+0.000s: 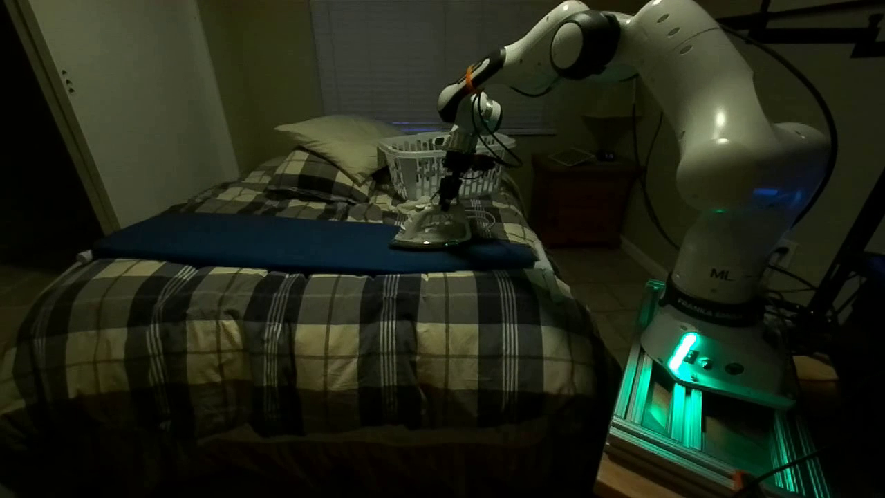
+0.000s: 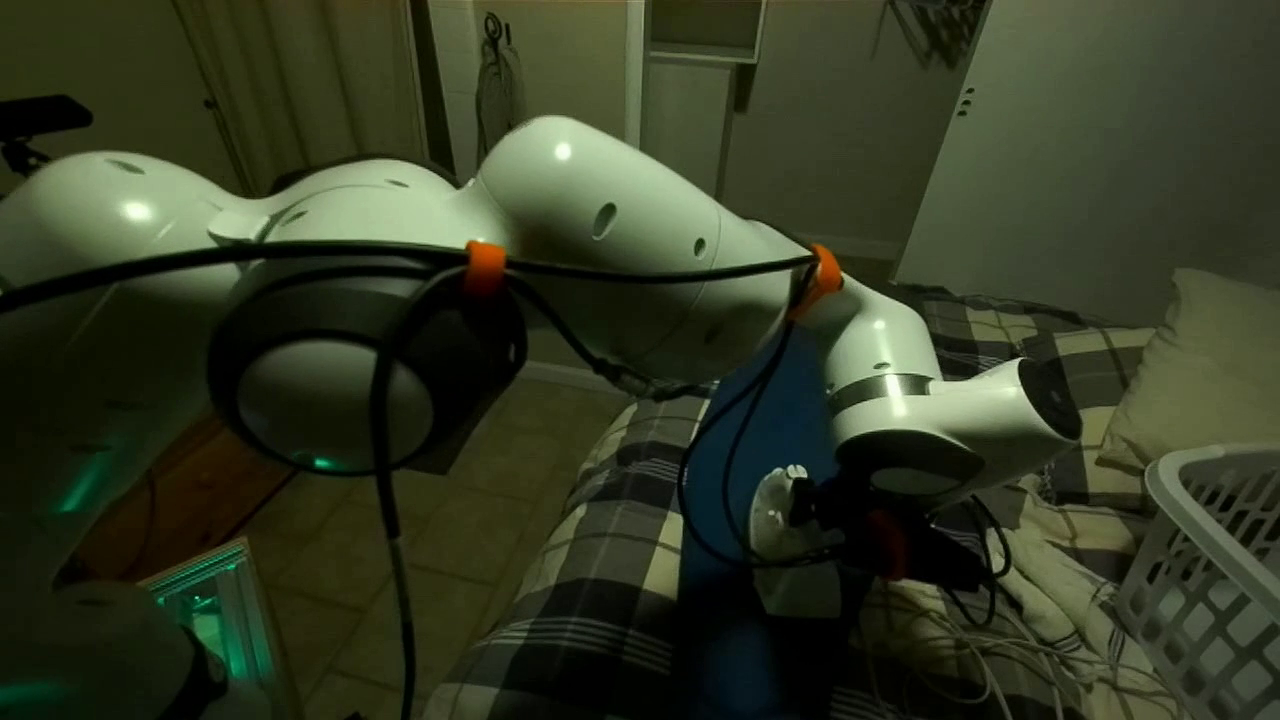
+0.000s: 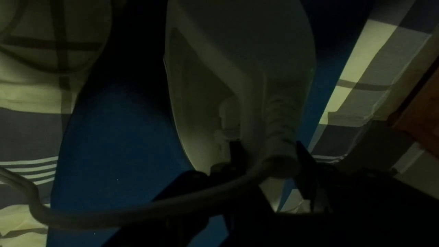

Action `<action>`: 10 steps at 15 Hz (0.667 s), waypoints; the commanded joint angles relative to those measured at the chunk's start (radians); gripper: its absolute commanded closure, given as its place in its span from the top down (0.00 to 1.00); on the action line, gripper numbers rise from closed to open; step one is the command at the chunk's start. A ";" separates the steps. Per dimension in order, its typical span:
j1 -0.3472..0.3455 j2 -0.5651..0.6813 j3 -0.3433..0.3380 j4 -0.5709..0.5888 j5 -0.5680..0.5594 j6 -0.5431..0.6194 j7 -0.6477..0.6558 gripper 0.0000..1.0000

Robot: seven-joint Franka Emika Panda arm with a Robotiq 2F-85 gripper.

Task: Iron the blue cloth

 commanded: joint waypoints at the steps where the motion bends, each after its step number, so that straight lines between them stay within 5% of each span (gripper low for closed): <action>1: -0.014 -0.083 -0.030 -0.138 -0.002 0.019 0.020 0.14; 10: -0.016 -0.159 -0.091 -0.275 -0.003 0.048 0.016 0.14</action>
